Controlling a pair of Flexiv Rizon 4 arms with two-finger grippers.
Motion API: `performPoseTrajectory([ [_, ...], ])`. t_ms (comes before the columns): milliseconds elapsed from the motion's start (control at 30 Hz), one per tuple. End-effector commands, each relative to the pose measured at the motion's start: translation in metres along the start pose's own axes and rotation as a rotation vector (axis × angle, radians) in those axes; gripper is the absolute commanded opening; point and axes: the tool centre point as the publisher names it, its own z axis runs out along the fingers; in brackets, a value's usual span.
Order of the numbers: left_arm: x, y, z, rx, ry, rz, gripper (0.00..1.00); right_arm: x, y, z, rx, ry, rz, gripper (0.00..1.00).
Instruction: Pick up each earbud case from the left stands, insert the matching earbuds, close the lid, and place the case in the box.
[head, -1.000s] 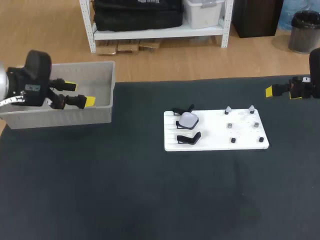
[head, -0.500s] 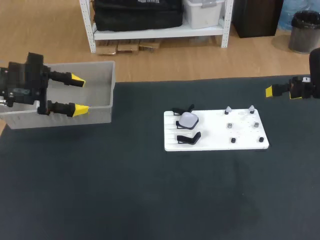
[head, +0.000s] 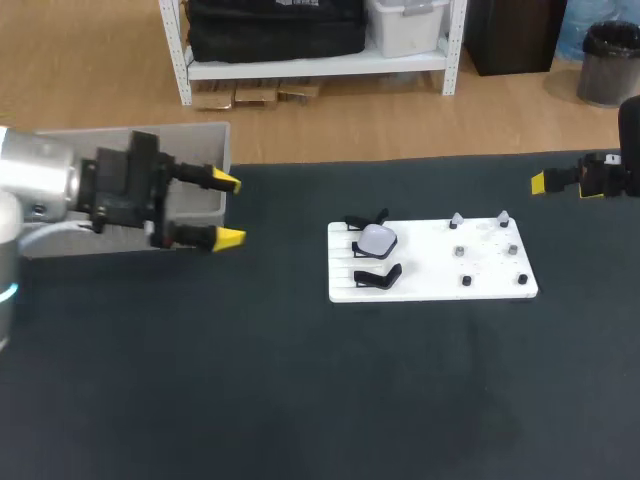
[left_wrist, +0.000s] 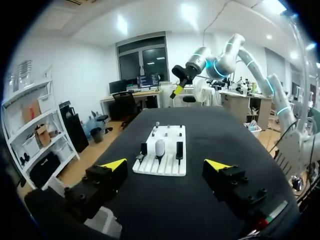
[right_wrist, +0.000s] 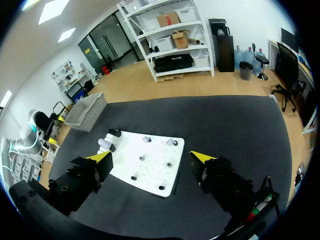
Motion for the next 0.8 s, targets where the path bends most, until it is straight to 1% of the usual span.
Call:
performPoseTrajectory([
  [33, 0.004, 0.006, 0.055, 0.020, -0.006, -0.020, 1.00, 0.000, 0.000, 0.000, -0.001, 0.001, -0.001, 1.00],
  [100, 0.005, 0.007, 0.069, 0.063, -0.036, -0.046, 1.00, 0.000, 0.000, 0.000, -0.001, 0.001, -0.001, 1.00],
  [133, 0.002, 0.006, 0.075, 0.105, -0.073, -0.058, 1.00, 0.000, 0.000, 0.000, -0.001, 0.001, -0.001, 1.00],
  [633, 0.002, 0.006, 0.075, 0.105, -0.073, -0.058, 1.00, 0.000, 0.000, 0.000, -0.001, 0.001, -0.001, 1.00],
  [700, 0.007, 0.008, 0.085, 0.101, -0.045, -0.065, 1.00, 0.000, 0.000, 0.000, -0.001, 0.001, -0.001, 1.00],
  [800, 0.009, 0.013, 0.100, 0.118, -0.045, -0.070, 1.00, 0.000, 0.000, 0.000, -0.001, 0.001, -0.001, 1.00],
])
